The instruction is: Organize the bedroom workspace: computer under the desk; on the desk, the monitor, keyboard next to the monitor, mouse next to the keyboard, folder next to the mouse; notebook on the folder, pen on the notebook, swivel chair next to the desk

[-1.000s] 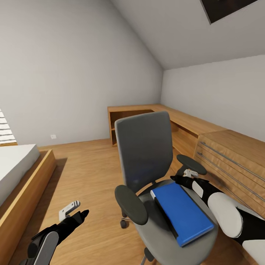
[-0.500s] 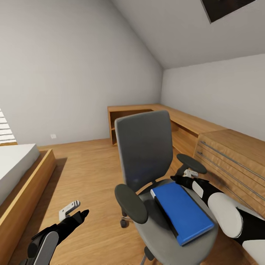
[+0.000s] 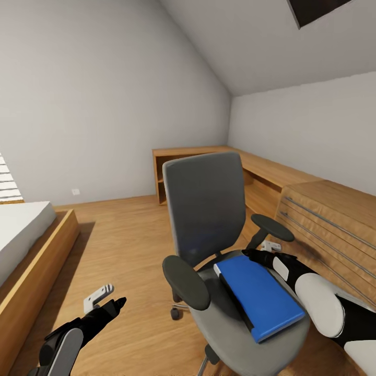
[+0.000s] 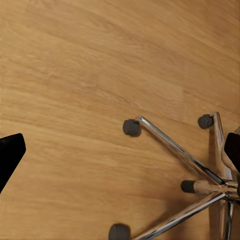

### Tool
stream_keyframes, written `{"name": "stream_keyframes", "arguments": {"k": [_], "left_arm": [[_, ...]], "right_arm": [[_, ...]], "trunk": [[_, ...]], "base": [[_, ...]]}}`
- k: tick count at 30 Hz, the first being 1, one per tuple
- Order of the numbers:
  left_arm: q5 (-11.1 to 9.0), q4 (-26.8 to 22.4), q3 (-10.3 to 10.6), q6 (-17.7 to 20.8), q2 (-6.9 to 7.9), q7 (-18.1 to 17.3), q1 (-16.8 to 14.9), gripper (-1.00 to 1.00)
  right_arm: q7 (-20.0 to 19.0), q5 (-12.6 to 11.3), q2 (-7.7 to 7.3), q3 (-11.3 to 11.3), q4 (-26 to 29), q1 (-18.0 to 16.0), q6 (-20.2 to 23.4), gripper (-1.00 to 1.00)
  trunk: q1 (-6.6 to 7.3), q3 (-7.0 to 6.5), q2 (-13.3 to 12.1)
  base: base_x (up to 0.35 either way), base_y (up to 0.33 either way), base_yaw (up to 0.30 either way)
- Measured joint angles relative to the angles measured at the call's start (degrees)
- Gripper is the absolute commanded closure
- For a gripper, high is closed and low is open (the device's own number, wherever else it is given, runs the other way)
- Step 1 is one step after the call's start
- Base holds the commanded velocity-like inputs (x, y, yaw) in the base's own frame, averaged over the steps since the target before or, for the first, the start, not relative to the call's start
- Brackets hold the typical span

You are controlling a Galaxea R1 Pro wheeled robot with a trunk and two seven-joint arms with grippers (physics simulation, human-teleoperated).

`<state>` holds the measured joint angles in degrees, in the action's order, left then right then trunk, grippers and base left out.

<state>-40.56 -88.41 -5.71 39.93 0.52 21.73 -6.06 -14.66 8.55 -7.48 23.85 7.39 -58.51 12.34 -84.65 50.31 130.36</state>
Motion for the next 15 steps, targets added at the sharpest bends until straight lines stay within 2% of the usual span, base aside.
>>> {"name": "stream_keyframes", "arguments": {"k": [15], "left_arm": [[-0.2, 0.1, 0.0, -0.1, 0.00, 0.0, 0.0, -1.00]], "right_arm": [[0.0, 0.0, 0.00, 0.0, 0.0, 0.0, 0.0, -1.00]], "trunk": [[-0.01, 0.00, 0.0]], "base": [[0.000, 0.000, 0.000]]}}
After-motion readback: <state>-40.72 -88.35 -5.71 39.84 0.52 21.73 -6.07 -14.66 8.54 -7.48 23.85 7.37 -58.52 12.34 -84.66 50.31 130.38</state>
